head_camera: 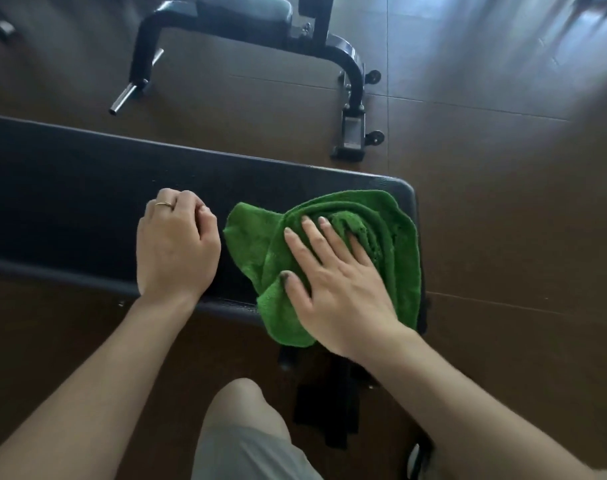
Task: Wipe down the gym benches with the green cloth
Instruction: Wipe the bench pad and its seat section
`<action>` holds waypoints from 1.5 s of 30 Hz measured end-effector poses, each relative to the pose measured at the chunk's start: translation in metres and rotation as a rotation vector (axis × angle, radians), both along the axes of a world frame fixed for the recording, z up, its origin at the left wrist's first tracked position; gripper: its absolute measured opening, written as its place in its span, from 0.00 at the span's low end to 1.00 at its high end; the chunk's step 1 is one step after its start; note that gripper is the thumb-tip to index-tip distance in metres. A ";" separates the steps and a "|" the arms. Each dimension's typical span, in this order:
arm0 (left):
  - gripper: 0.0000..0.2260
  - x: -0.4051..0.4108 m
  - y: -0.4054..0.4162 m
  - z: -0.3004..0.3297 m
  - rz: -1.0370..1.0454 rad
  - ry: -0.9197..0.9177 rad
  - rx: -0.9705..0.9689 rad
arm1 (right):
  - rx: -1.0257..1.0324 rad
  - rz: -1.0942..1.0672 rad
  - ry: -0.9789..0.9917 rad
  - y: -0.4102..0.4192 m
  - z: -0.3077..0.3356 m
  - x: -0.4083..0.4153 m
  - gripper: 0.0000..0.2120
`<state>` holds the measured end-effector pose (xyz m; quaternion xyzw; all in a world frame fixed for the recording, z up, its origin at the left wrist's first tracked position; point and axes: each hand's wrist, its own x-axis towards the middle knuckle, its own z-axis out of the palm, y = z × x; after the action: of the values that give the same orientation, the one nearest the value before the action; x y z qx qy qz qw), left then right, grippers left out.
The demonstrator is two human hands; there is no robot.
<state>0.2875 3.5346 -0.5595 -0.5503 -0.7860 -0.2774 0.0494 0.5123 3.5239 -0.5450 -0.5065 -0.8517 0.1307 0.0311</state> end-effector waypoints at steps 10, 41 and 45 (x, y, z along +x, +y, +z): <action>0.12 0.002 -0.003 -0.001 0.031 -0.165 0.097 | 0.148 0.199 -0.166 -0.014 -0.008 0.057 0.39; 0.13 0.009 -0.001 0.005 0.159 -0.209 0.052 | -0.011 0.369 0.018 0.080 -0.002 -0.053 0.34; 0.14 0.008 -0.002 0.004 0.185 -0.247 0.069 | -0.030 0.508 0.038 0.034 0.001 -0.030 0.34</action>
<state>0.2959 3.5323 -0.5553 -0.4352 -0.8234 -0.3641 -0.0032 0.4819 3.5580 -0.5443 -0.2739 -0.9489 0.1566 0.0057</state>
